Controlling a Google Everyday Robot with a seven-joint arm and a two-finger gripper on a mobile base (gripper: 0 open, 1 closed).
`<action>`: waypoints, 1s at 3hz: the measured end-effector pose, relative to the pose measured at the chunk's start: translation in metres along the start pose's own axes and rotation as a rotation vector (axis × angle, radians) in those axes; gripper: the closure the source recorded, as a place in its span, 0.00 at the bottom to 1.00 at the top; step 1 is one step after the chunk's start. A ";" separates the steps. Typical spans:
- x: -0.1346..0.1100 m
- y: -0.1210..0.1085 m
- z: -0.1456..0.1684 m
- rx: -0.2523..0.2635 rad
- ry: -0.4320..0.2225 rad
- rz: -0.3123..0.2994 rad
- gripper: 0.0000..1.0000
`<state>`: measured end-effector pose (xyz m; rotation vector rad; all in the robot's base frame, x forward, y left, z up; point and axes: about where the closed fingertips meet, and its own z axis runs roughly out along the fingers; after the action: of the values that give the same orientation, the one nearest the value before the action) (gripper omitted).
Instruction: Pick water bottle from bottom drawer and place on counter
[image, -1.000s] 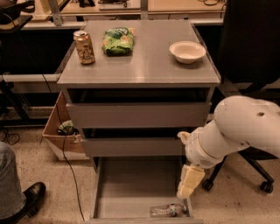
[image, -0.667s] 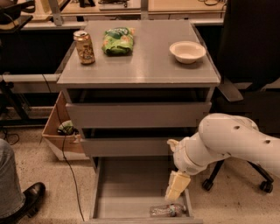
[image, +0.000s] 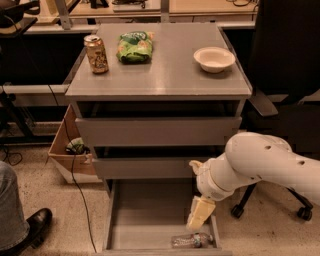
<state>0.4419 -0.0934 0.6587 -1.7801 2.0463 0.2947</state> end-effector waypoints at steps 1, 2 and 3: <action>0.003 -0.007 0.063 0.008 -0.030 -0.038 0.00; 0.011 -0.021 0.105 0.045 -0.048 -0.073 0.00; 0.033 -0.041 0.152 0.070 -0.056 -0.124 0.00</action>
Offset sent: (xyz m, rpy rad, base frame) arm 0.0606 0.0391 -0.1433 0.0398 -0.1402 0.0683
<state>0.5039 -0.0662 0.5125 -1.8262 1.8752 0.2313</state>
